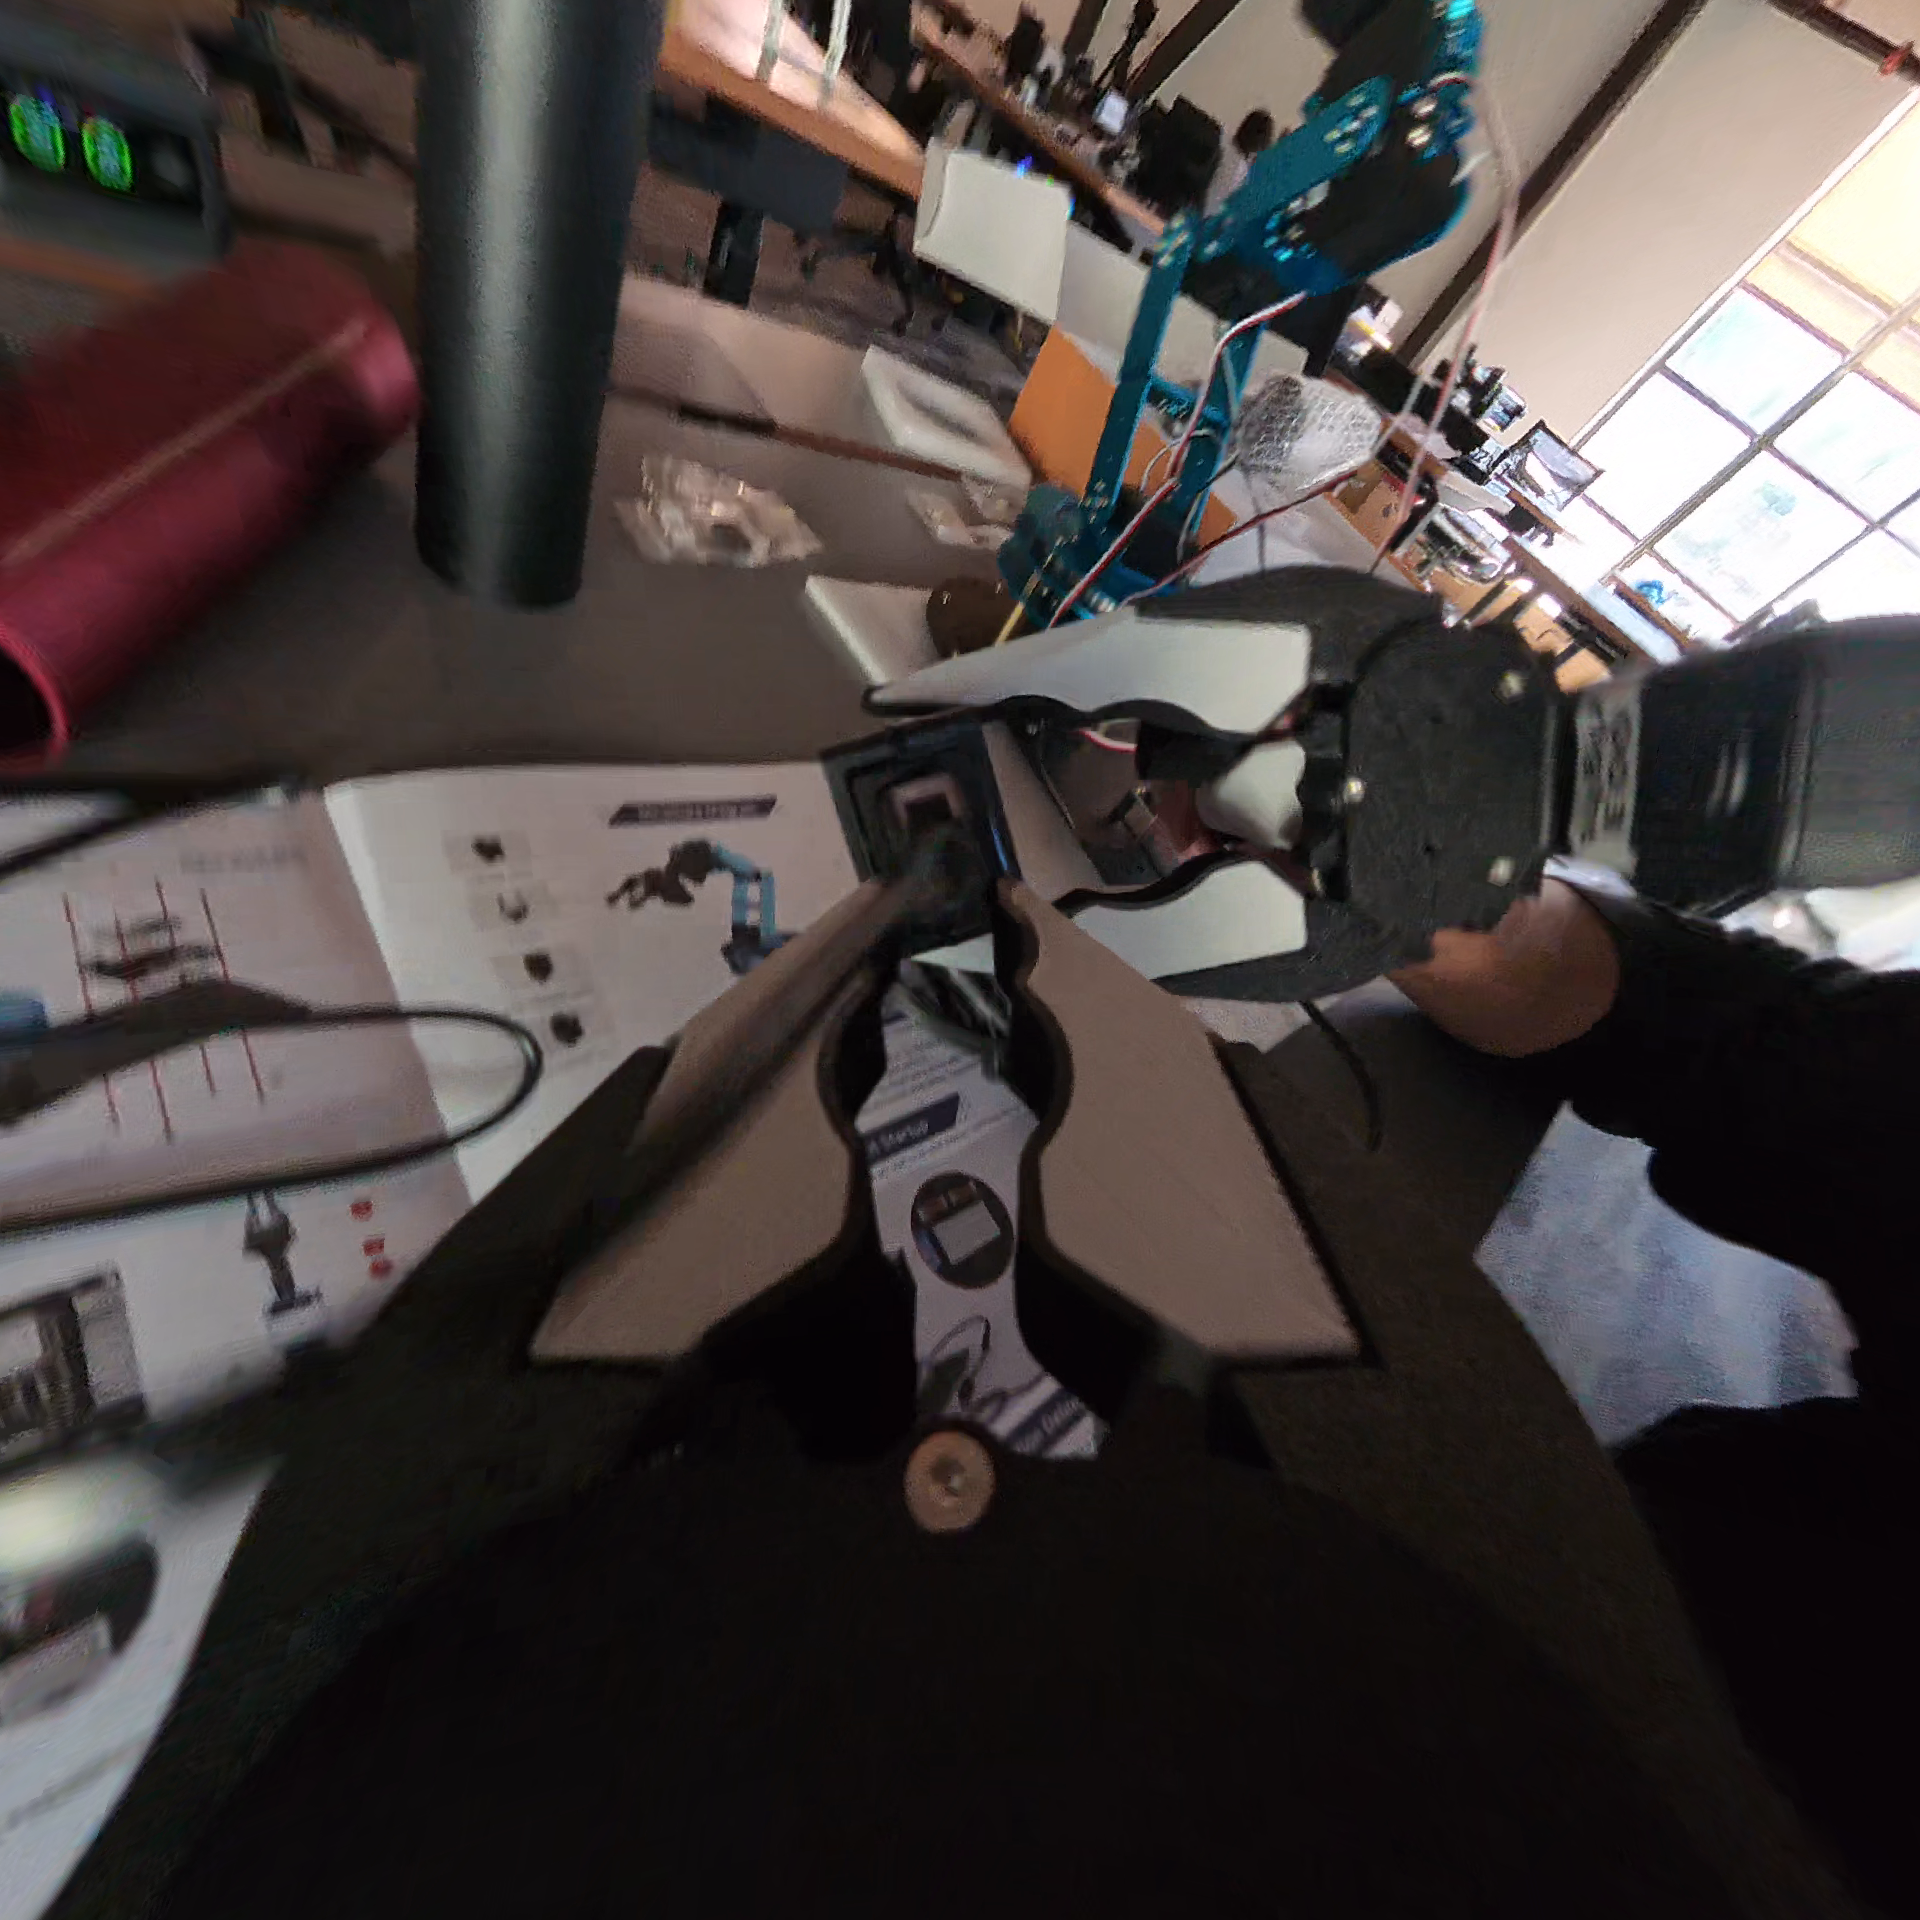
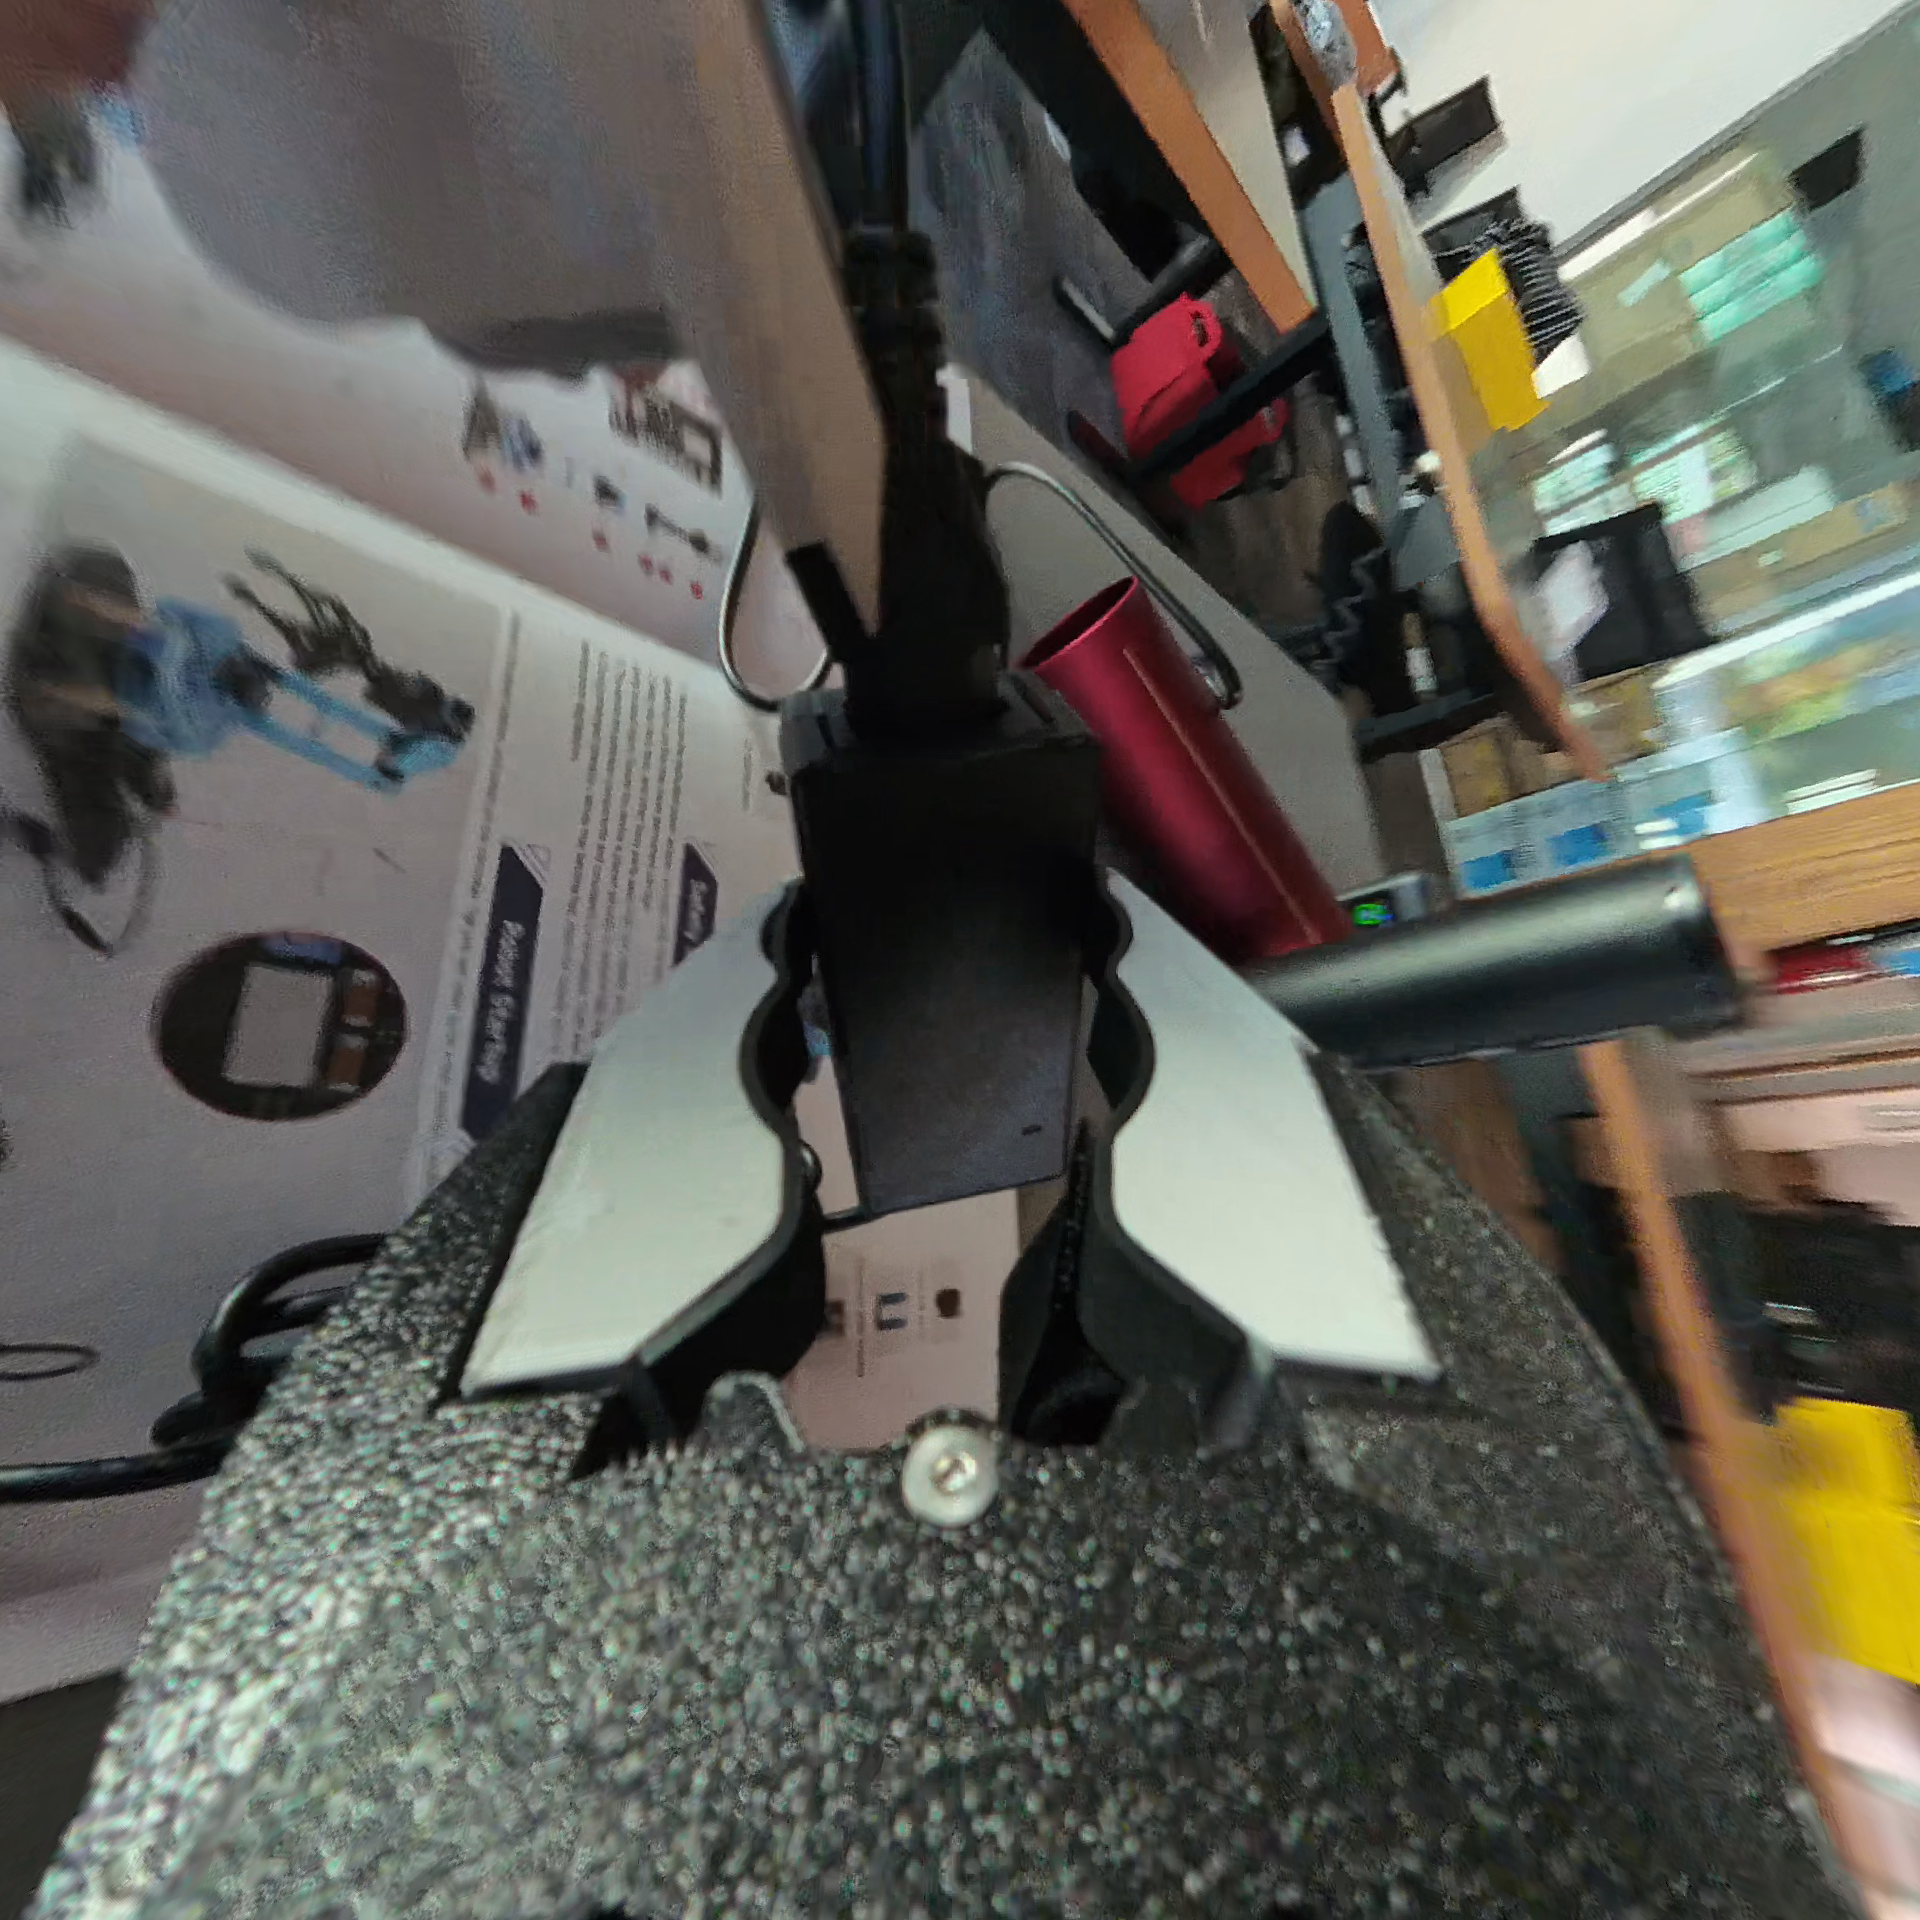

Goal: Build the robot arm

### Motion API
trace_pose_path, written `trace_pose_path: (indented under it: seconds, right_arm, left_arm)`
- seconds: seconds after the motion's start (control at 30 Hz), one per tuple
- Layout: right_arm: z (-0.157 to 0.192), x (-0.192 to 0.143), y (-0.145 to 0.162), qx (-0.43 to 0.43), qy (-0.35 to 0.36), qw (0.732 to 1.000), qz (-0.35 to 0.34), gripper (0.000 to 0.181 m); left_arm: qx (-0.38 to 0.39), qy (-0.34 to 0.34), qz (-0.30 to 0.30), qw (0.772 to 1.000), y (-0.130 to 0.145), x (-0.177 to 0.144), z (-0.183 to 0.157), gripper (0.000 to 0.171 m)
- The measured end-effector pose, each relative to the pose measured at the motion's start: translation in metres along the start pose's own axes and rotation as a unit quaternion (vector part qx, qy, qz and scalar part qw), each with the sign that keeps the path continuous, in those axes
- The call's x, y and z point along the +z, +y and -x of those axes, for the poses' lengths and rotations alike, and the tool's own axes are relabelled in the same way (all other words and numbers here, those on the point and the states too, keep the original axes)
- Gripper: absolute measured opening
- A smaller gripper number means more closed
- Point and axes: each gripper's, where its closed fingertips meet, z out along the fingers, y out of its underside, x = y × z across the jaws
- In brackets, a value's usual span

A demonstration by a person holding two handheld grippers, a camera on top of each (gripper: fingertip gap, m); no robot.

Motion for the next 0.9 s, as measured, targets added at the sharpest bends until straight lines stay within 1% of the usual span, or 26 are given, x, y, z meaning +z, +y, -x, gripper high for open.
trace_pose_path:
  seconds: [0.03, 0.07, 0.1, 0.13, 0.2, 0.27, 0.33, 0.37, 0.4, 0.43, 0.47, 0.53, 0.57, 0.67, 0.73, 0.77, 0.8, 0.83, 0.9]
  right_arm:
    - [-0.003, -0.004, -0.005, 0.045, -0.023, 0.998, -0.022, 0.051]
    - [-0.005, -0.008, -0.010, 0.090, -0.049, 0.994, -0.043, 0.050]
    - [-0.008, -0.011, -0.012, 0.128, -0.069, 0.988, -0.055, 0.051]
    - [-0.012, -0.015, -0.015, 0.160, -0.086, 0.981, -0.072, 0.051]
    - [-0.014, -0.022, -0.019, 0.218, -0.129, 0.962, -0.103, 0.052]
    - [-0.014, -0.030, -0.027, 0.285, -0.184, 0.930, -0.141, 0.050]
    - [-0.012, -0.043, -0.041, 0.336, -0.250, 0.885, -0.203, 0.052]
    - [-0.013, -0.048, -0.049, 0.358, -0.274, 0.862, -0.232, 0.051]
    - [-0.014, -0.053, -0.055, 0.377, -0.289, 0.843, -0.254, 0.051]
    - [-0.014, -0.057, -0.061, 0.387, -0.303, 0.827, -0.272, 0.052]
    - [-0.014, -0.060, -0.065, 0.390, -0.311, 0.819, -0.285, 0.052]
    - [-0.012, -0.061, -0.068, 0.384, -0.306, 0.819, -0.296, 0.052]
    - [-0.014, -0.062, -0.068, 0.376, -0.294, 0.825, -0.302, 0.052]
    - [-0.016, -0.065, -0.066, 0.377, -0.302, 0.820, -0.306, 0.052]
    - [-0.012, -0.063, -0.060, 0.347, -0.320, 0.836, -0.279, 0.052]
    - [-0.014, -0.066, -0.058, 0.334, -0.330, 0.840, -0.272, 0.060]
    - [-0.023, -0.071, -0.060, 0.328, -0.333, 0.839, -0.278, 0.076]
    - [-0.036, -0.076, -0.063, 0.327, -0.330, 0.835, -0.294, 0.082]
    - [-0.050, -0.085, -0.073, 0.324, -0.353, 0.819, -0.315, 0.070]
  left_arm:
    - [0.028, 0.004, -0.009, 1.000, -0.006, 0.001, -0.007, 0.019]
    - [0.055, 0.011, -0.019, 0.998, -0.012, 0.001, -0.014, 0.028]
    - [0.081, 0.017, -0.035, 0.996, -0.018, 0.001, -0.020, 0.046]
    - [0.107, 0.016, -0.048, 0.993, -0.023, -0.001, -0.023, 0.060]
    - [0.156, 0.018, -0.065, 0.985, -0.028, -0.005, -0.025, 0.068]
    - [0.174, 0.039, -0.068, 0.982, -0.028, -0.003, -0.022, 0.078]
    - [0.154, 0.098, -0.049, 0.982, -0.022, 0.006, -0.028, 0.086]
    - [0.142, 0.130, -0.042, 0.980, -0.021, 0.011, -0.033, 0.091]
    - [0.139, 0.158, -0.033, 0.977, -0.017, 0.015, -0.039, 0.093]
    - [0.142, 0.166, -0.024, 0.975, -0.015, 0.021, -0.041, 0.091]
    - [0.152, 0.167, -0.016, 0.974, -0.012, 0.026, -0.042, 0.087]
    - [0.177, 0.184, -0.009, 0.967, -0.008, 0.031, -0.052, 0.059]
    - [0.184, 0.190, -0.012, 0.964, -0.008, 0.031, -0.056, 0.054]
    - [0.202, 0.179, -0.017, 0.963, -0.009, 0.033, -0.057, 0.053]
    - [0.235, 0.157, 0.002, 0.959, -0.003, 0.037, -0.051, 0.053]
    - [0.254, 0.146, 0.011, 0.956, 0.000, 0.039, -0.047, 0.053]
    - [0.264, 0.146, 0.019, 0.953, 0.003, 0.040, -0.045, 0.053]
    - [0.265, 0.156, 0.022, 0.951, 0.006, 0.041, -0.047, 0.053]
    - [0.261, 0.176, 0.025, 0.949, 0.011, 0.042, -0.052, 0.053]
